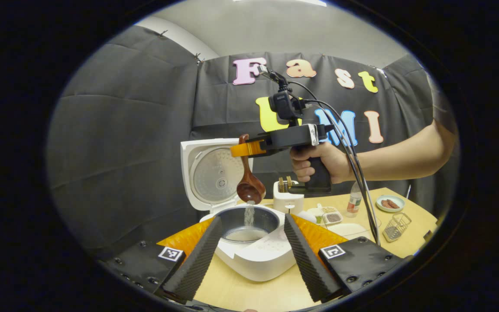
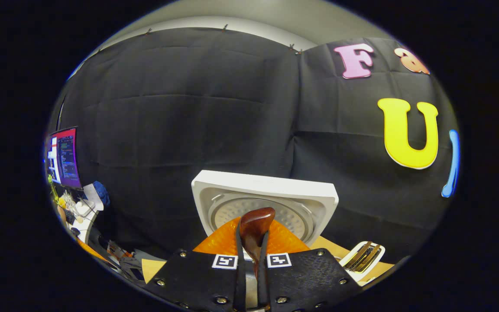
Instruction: Close the left gripper, press the button to open the rice cooker; take a wooden spoon from the chopstick holder with the right hand, scoop a spoonful of rice and pour it into the rice cooker, then put the wooden spoon back into the chopstick holder.
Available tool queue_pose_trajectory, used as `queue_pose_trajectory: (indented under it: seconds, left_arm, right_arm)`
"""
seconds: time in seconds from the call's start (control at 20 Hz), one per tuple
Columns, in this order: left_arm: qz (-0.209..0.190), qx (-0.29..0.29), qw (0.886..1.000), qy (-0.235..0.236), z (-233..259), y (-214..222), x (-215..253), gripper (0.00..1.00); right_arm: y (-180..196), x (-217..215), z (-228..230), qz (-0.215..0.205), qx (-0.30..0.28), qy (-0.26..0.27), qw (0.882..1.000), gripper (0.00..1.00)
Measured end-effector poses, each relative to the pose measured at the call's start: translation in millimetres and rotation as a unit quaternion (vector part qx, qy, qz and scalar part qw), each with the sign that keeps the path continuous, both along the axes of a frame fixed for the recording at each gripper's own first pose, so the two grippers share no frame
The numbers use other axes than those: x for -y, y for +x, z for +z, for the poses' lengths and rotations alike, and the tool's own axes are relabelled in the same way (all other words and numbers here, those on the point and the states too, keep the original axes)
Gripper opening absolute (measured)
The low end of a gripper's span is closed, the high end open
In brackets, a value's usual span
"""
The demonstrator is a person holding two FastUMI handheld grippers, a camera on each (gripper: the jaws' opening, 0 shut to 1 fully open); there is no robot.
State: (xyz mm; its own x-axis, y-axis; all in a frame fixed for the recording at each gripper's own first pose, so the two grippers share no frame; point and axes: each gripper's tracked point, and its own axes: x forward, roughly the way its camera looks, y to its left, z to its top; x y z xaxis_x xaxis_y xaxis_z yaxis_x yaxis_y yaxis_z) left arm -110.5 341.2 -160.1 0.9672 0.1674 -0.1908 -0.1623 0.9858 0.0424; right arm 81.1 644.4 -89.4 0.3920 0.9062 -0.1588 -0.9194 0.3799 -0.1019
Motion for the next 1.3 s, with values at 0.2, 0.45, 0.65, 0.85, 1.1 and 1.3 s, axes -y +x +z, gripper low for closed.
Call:
queue_pose_trajectory:
  seconds: [0.2, 0.45, 0.65, 0.85, 1.1, 1.3]
  left_arm:
    - [0.001, 0.002, 1.000, 0.000, 1.8, -2.7, -2.1, 0.99]
    - [-0.005, 0.009, 1.000, -0.003, 9.1, 1.9, 0.1, 0.99]
    - [-0.015, 0.015, 1.000, -0.005, 16.9, 6.8, 4.6, 0.96]
    - [-0.029, 0.026, 0.999, -0.007, 29.2, 15.2, 13.8, 0.96]
    - [-0.055, 0.032, 0.998, -0.010, 35.8, 33.5, 29.5, 0.96]
    - [-0.070, 0.031, 0.997, -0.010, 38.5, 48.3, 40.3, 0.96]
  right_arm:
    - [1.1, 1.0, 13.6, -0.006, 0.000, 0.020, 1.000, 0.11]
    - [30.2, 35.4, 45.4, -0.065, -0.088, 0.104, 0.989, 0.10]
    - [62.5, 79.7, 53.1, -0.113, -0.231, 0.188, 0.948, 0.10]
    - [83.3, 142.1, 55.0, -0.154, -0.333, 0.277, 0.888, 0.10]
    - [91.3, 225.3, 58.5, -0.197, -0.375, 0.336, 0.841, 0.10]
    - [82.4, 288.2, 57.9, -0.233, -0.374, 0.355, 0.825, 0.10]
